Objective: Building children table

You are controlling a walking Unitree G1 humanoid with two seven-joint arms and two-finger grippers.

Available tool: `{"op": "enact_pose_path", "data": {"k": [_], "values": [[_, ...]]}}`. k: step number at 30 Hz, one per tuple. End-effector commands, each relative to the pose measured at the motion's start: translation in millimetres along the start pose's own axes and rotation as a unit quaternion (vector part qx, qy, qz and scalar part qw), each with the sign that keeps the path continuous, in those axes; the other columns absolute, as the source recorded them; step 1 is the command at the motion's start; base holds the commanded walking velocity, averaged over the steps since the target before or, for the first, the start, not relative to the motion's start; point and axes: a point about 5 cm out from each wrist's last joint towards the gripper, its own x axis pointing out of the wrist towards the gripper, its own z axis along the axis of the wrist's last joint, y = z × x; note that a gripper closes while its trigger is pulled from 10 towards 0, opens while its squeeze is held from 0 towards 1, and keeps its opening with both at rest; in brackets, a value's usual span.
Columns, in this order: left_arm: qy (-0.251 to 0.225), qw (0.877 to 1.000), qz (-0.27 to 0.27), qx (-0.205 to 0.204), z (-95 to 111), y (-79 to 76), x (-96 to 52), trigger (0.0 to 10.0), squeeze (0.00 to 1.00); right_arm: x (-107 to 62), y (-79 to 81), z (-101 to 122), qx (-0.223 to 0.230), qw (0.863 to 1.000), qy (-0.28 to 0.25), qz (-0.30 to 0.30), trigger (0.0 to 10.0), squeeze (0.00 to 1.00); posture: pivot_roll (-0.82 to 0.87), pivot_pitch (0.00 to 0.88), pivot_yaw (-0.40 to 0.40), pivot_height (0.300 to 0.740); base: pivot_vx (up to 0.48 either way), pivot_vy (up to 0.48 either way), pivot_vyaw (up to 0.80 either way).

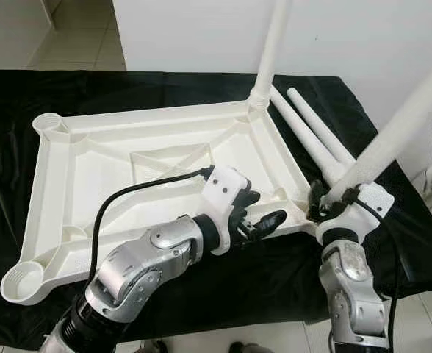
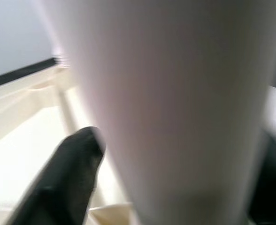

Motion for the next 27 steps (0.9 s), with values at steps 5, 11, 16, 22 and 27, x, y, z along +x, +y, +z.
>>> {"op": "enact_pose_path", "data": {"k": [5, 11, 16, 22, 27], "values": [[0.001, 0.999, -0.048, 0.000, -0.6, -6.1, 0.9, 10.0, 0.00, 2.4, -2.5, 10.2, -0.012, 0.998, -0.009, 0.063, 10.0, 0.00, -0.03, 0.140, -0.022, 0.740, 0.000, 0.000, 0.00], [0.000, 0.999, -0.047, -0.001, -0.3, -5.9, 0.8, 10.0, 0.00, 3.7, -14.3, 18.3, -0.041, 0.989, -0.008, 0.144, 10.0, 0.00, -0.03, 0.146, -0.025, 0.740, 0.000, 0.000, 0.00], [0.000, 0.999, -0.046, 0.000, 0.1, -5.7, 0.8, 10.0, 0.00, 4.0, -18.2, 22.7, -0.047, 0.981, -0.008, 0.191, 10.0, 0.00, -0.03, 0.146, -0.026, 0.740, 0.000, 0.000, 0.00], [-0.001, 0.999, -0.047, -0.001, 0.8, -5.5, 1.5, 10.0, 0.00, 3.0, -27.9, 22.0, -0.062, 0.960, 0.017, 0.274, 10.0, 0.00, -0.03, 0.142, -0.026, 0.740, 0.000, 0.000, 0.00], [0.003, 0.999, -0.050, -0.006, 0.0, -5.3, 2.0, 10.0, 0.00, 8.3, -43.1, 13.2, -0.088, 0.940, 0.055, 0.325, 3.6, 0.00, -0.03, 0.142, -0.023, 0.740, 0.000, 0.000, 0.00]]}}
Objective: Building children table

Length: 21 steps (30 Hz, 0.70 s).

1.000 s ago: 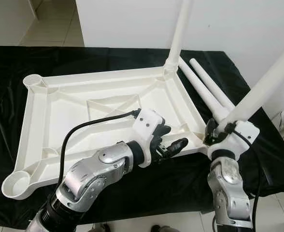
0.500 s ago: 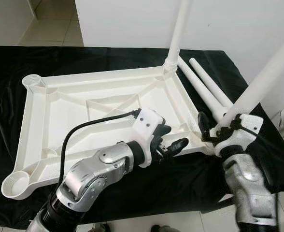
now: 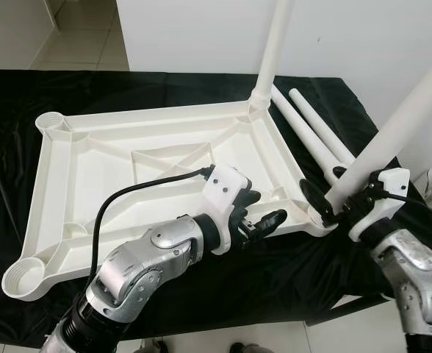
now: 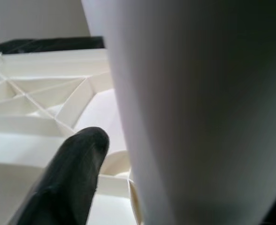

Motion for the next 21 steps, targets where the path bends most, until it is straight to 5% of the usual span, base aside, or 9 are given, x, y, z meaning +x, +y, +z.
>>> {"op": "enact_pose_path", "data": {"k": [1, 18, 19, 21], "values": [[0.008, 0.999, -0.049, -0.006, -1.7, -4.5, 0.8, 10.0, 0.00, -0.5, 0.1, -10.5, 0.003, 0.999, 0.024, 0.024, 0.0, 0.00, -0.03, 0.142, -0.023, 0.740, 0.000, 0.000, 0.00], [0.015, 0.999, -0.049, -0.008, -4.5, -6.4, -0.4, 10.0, 0.00, 1.6, -2.5, -14.4, 0.018, 0.999, 0.023, 0.027, 0.0, 0.00, -0.02, 0.147, -0.024, 0.740, 0.000, 0.000, 0.00], [0.015, 0.999, -0.049, -0.009, -4.6, -6.5, -0.3, 10.0, 0.00, 2.9, -2.0, -14.6, 0.019, 0.999, 0.023, 0.020, 10.0, 0.00, -0.02, 0.147, -0.024, 0.740, 0.000, 0.000, 0.00], [0.014, 0.999, -0.049, -0.009, -4.6, -6.7, 0.0, 10.0, 0.00, 4.9, -0.5, -15.1, 0.024, 1.000, 0.020, -0.002, 10.0, 0.00, -0.02, 0.146, -0.026, 0.740, 0.000, 0.000, 0.00]]}}
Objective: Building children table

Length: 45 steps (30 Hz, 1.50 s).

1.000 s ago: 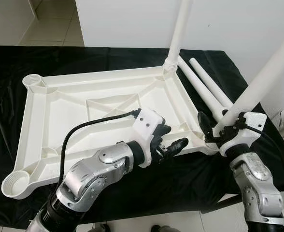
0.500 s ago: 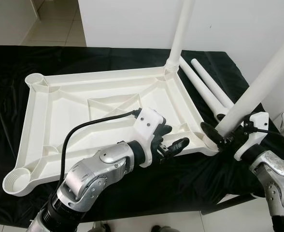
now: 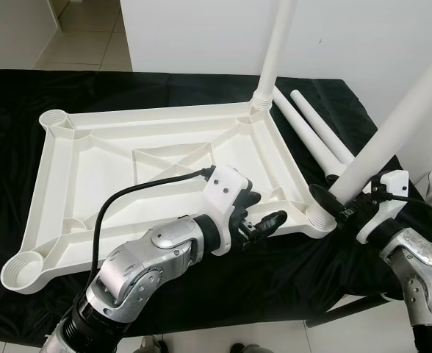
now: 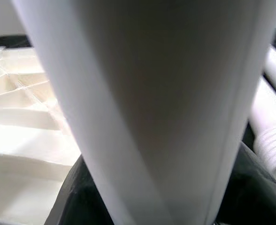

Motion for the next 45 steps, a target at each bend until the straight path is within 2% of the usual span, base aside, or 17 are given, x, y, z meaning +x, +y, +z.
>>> {"op": "enact_pose_path", "data": {"k": [1, 8, 10, 14, 16, 18, 20, 21, 22, 23, 26, 29, 39, 40, 42, 43, 45], "values": [[0.008, 0.999, -0.049, -0.007, -3.2, -7.0, 0.5, 10.0, 0.00, 3.5, 5.8, -7.8, 0.016, 1.000, 0.014, -0.014, 10.0, 0.00, -0.02, 0.146, -0.026, 0.740, 0.000, 0.000, 0.00], [0.006, 0.999, -0.047, -0.007, -3.1, -7.0, 0.8, 10.0, 0.00, 7.2, 18.9, -12.3, 0.019, 0.998, 0.016, -0.063, 10.0, 0.00, -0.02, 0.142, -0.035, 0.740, 0.000, 0.000, 0.00], [0.004, 0.999, -0.042, -0.005, -2.6, -5.5, 1.3, 10.0, 0.00, 10.1, 31.5, -13.9, 0.030, 0.996, 0.011, -0.086, 10.0, 0.00, -0.02, 0.138, -0.038, 0.740, 0.000, 0.000, 0.00], [0.003, 0.999, -0.040, -0.004, -2.5, -5.0, 1.6, 10.0, 0.00, 12.0, 37.5, -14.0, 0.036, 0.995, 0.008, -0.093, 10.0, 0.00, -0.02, 0.135, -0.040, 0.740, 0.000, 0.000, 0.00], [0.001, 0.999, -0.037, -0.003, -2.8, -4.4, 2.3, 10.0, 0.00, 16.7, 49.2, -15.0, 0.057, 0.991, 0.002, -0.124, 10.0, 0.00, -0.02, 0.128, -0.048, 0.740, 0.000, 0.000, 0.00], [0.001, 0.999, -0.037, -0.003, -2.8, -4.4, 2.3, 10.0, 0.00, 16.7, 49.2, -15.0, 0.057, 0.991, 0.002, -0.124, 10.0, 0.00, -0.02, 0.128, -0.048, 0.740, 0.000, 0.000, 0.00], [0.000, 0.999, -0.036, -0.003, -2.6, -3.8, 2.6, 10.0, 0.00, 19.0, 52.8, -17.0, 0.073, 0.985, 0.003, -0.158, 10.0, 0.00, -0.02, 0.128, -0.048, 0.740, 0.000, 0.000, 0.00], [-0.001, 0.999, -0.034, -0.003, -2.5, -3.2, 3.0, 10.0, 0.00, 21.5, 56.5, -19.2, 0.085, 0.977, 0.004, -0.195, 10.0, 0.00, -0.02, 0.119, -0.053, 0.740, 0.000, 0.000, 0.00], [-0.001, 0.999, -0.034, -0.003, -2.5, -3.2, 3.0, 10.0, 0.00, 21.5, 56.5, -19.2, 0.085, 0.977, 0.004, -0.195, 10.0, 0.00, -0.02, 0.119, -0.053, 0.740, 0.000, 0.000, 0.00], [-0.003, 1.000, -0.030, -0.004, -2.3, -2.4, 3.5, 10.0, 0.00, 25.4, 64.7, -22.2, 0.101, 0.962, 0.005, -0.254, 10.0, 0.00, -0.01, 0.113, -0.055, 0.740, 0.000, 0.000, 0.00], [-0.004, 1.000, -0.029, -0.004, -2.2, -2.2, 3.7, 10.0, 0.00, 27.6, 69.8, -25.2, 0.107, 0.952, 0.013, -0.285, 10.0, 0.00, -0.01, 0.113, -0.055, 0.740, 0.000, 0.000, 0.00], [-0.005, 1.000, -0.030, -0.005, -2.3, -2.1, 4.0, 10.0, 0.00, 30.3, 73.0, -26.6, 0.105, 0.948, 0.017, -0.299, 10.0, 0.00, -0.01, 0.101, -0.056, 0.740, 0.000, 0.000, 0.00], [-0.007, 1.000, -0.031, -0.003, -1.9, -2.2, 5.2, 10.0, 0.00, 37.8, 81.6, -25.4, 0.104, 0.950, 0.024, -0.294, 10.0, 0.00, -0.01, 0.092, -0.059, 0.740, 0.000, 0.000, 0.00], [-0.007, 0.999, -0.031, -0.003, -1.8, -2.3, 5.3, 10.0, 0.00, 37.9, 80.5, -24.9, 0.102, 0.950, 0.023, -0.294, 10.0, 0.44, -0.01, 0.092, -0.059, 0.740, 0.000, 0.000, 0.00], [-0.008, 0.999, -0.031, -0.004, -1.9, -2.4, 5.5, 10.0, 0.00, 37.9, 80.0, -24.4, 0.100, 0.949, 0.022, -0.297, 10.0, 0.44, -0.01, 0.089, -0.065, 0.740, 0.000, 0.000, 0.00], [-0.008, 0.999, -0.031, -0.004, -2.0, -2.6, 5.6, 10.0, 0.00, 38.4, 79.4, -23.1, 0.101, 0.951, 0.018, -0.293, 10.0, 1.00, -0.01, 0.089, -0.065, 0.740, 0.000, 0.000, 0.00], [-0.008, 0.999, -0.031, -0.004, -2.1, -2.7, 5.8, 10.0, 0.00, 38.7, 78.4, -22.0, 0.099, 0.952, 0.015, -0.289, 10.0, 1.00, -0.01, 0.089, -0.065, 0.740, 0.000, 0.000, 0.00]]}}
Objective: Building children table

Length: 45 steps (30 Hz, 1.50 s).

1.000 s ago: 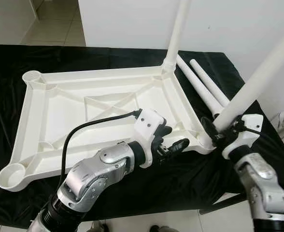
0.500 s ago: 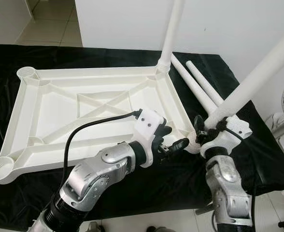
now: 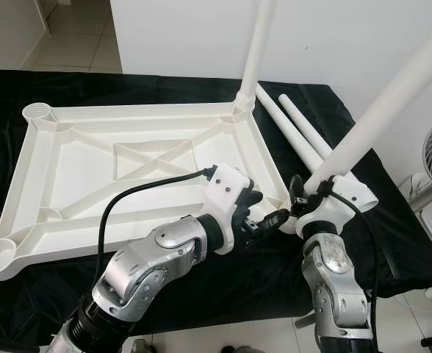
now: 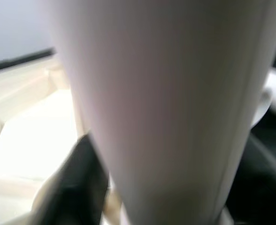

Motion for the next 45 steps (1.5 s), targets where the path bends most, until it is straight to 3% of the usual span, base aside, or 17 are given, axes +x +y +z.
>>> {"op": "enact_pose_path", "data": {"k": [1, 6, 7, 17, 20, 27, 31, 45], "values": [[0.001, 0.999, -0.035, 0.003, -1.3, -3.6, 1.1, 10.0, 0.00, 0.1, -0.1, -5.6, 0.002, 1.000, 0.017, 0.010, 10.0, 1.00, -0.01, 0.089, -0.065, 0.740, 0.000, 0.000, 0.00], [0.001, 0.999, -0.035, 0.001, -1.8, -4.3, 1.2, 10.0, 0.00, 6.5, -7.1, -1.5, -0.003, 0.999, 0.015, 0.033, 10.0, 1.00, -0.01, 0.089, -0.067, 0.740, 0.000, 0.000, 0.00], [0.001, 0.999, -0.035, 0.000, -2.0, -4.5, 1.2, 10.0, 0.00, 9.0, -9.3, 0.2, -0.008, 0.999, 0.015, 0.048, 10.0, 0.00, -0.01, 0.089, -0.067, 0.740, 0.000, 0.000, 0.00], [0.003, 0.999, -0.033, -0.002, -2.3, -6.0, 0.1, 10.0, 0.00, 15.2, -20.8, 21.5, -0.035, 0.991, -0.024, 0.127, 10.0, 0.00, -0.01, 0.102, -0.063, 0.740, 0.000, 0.000, 0.00], [0.004, 0.999, -0.032, -0.003, -2.5, -5.4, -0.6, 10.0, 0.00, 16.2, -30.5, 26.7, -0.052, 0.982, -0.022, 0.182, 10.0, 0.00, -0.01, 0.115, -0.062, 0.740, 0.000, 0.000, 0.00], [0.005, 0.999, -0.032, -0.002, -2.3, -4.7, -1.1, 10.0, 0.00, 15.1, -45.0, 26.0, -0.090, 0.966, -0.006, 0.243, 10.0, 0.00, -0.02, 0.125, -0.057, 0.740, 0.000, 0.000, 0.00], [0.006, 0.999, -0.033, -0.003, -2.0, -4.5, -1.3, 10.0, 0.00, 21.0, -64.6, 24.7, -0.115, 0.951, 0.008, 0.285, 10.0, 0.00, -0.02, 0.129, -0.046, 0.740, 0.000, 0.000, 0.00], [0.007, 0.999, -0.034, -0.004, -0.8, -5.0, -1.1, 10.0, 0.00, 36.7, -66.0, 21.0, -0.126, 0.926, 0.016, 0.356, 10.0, 0.00, -0.01, 0.132, -0.038, 0.740, 0.000, 0.000, 0.00]]}}
